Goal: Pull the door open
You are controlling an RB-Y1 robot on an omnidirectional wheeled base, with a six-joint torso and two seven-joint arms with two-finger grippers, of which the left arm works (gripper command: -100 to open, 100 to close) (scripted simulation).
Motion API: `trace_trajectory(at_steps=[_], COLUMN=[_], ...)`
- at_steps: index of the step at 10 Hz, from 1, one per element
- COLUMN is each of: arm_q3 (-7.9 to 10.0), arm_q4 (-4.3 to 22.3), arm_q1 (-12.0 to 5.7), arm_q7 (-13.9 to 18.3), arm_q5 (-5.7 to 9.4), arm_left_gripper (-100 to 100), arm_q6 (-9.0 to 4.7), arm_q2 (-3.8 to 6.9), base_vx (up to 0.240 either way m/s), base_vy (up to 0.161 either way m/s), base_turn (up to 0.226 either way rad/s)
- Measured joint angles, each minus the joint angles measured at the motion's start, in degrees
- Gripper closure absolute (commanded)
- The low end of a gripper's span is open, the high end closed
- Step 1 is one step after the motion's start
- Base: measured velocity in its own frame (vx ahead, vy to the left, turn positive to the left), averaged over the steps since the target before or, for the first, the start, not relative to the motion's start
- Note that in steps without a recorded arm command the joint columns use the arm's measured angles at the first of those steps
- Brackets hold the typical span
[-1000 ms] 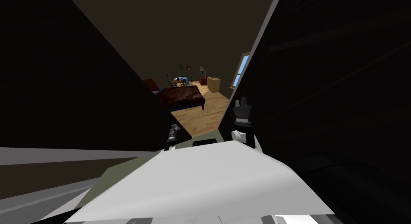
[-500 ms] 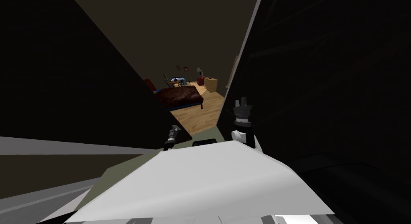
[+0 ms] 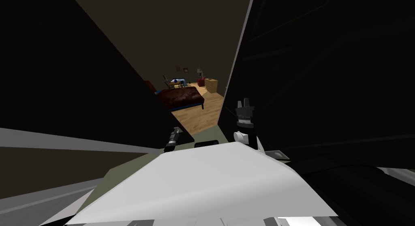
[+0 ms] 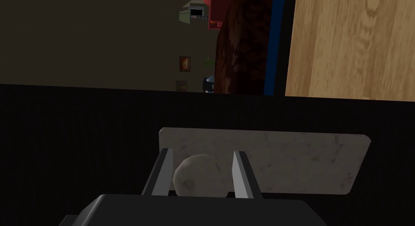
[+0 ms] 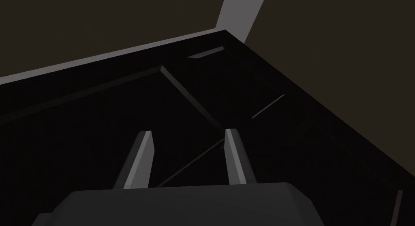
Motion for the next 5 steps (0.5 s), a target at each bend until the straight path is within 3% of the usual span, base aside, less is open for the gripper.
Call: trace_trajectory(at_steps=[5], arm_q3=[-2.69], arm_q4=[-0.63], arm_q1=[3.84], arm_q7=[3.12], arm_q5=[-1.32], arm_left_gripper=[100], arm_q6=[-5.46], arm_q2=[3.09], base_vx=[-0.213], base_vy=[0.062], base_turn=[-0.111])
